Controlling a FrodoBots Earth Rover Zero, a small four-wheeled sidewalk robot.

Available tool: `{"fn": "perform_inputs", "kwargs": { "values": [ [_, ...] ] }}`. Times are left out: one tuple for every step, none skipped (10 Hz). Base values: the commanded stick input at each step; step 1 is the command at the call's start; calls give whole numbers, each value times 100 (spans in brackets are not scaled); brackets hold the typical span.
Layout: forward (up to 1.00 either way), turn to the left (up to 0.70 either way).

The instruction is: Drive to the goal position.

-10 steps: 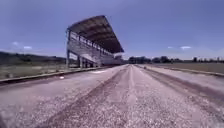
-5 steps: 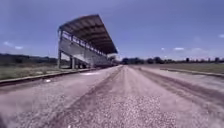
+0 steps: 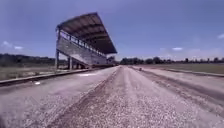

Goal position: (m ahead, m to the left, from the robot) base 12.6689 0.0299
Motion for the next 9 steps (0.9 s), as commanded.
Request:
{"fn": "perform_inputs", "kwargs": {
  "values": [
    [100, 0],
    [100, 0],
    [100, 0],
    [100, 0],
    [100, 0],
    [100, 0],
    [100, 0],
    [100, 0],
    [100, -7]
  ]
}}
